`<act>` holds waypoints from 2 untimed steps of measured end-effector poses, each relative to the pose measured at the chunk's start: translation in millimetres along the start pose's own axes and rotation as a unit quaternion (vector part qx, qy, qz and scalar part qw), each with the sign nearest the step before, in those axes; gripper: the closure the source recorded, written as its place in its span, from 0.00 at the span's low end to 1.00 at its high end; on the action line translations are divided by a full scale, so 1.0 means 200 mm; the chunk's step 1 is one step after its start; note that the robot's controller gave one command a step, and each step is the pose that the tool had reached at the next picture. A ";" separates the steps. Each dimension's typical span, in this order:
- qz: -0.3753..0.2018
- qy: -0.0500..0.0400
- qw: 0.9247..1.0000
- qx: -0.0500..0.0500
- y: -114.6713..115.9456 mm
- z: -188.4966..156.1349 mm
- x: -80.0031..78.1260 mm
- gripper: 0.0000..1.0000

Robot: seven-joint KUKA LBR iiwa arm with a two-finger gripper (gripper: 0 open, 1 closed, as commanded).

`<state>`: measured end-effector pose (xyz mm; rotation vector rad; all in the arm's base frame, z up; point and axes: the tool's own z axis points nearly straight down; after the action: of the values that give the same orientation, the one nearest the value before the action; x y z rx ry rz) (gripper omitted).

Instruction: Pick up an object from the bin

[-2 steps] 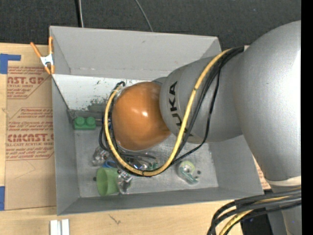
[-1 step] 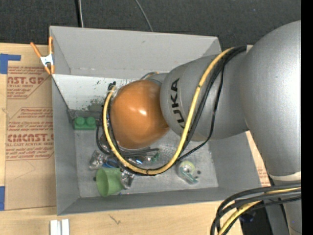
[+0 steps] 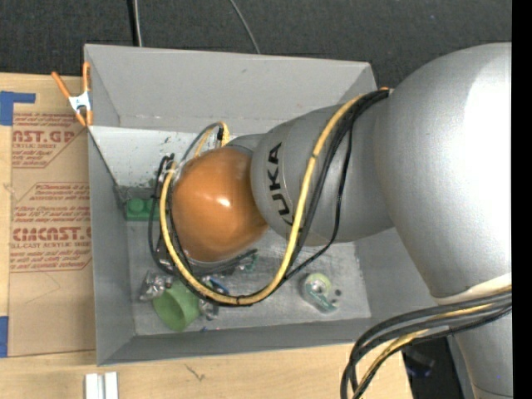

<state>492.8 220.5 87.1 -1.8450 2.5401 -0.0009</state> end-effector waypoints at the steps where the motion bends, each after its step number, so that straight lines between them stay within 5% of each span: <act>1: -0.110 0.009 0.994 0.003 0.03 0.02 -0.07 0.00; 2: -0.110 0.006 0.994 0.003 0.04 0.02 -0.07 1.00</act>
Offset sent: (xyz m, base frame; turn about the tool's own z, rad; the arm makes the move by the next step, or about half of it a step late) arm -0.0085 0.0170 -0.0171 -0.2269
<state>490.7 236.5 82.5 -2.1178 2.3245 -0.0204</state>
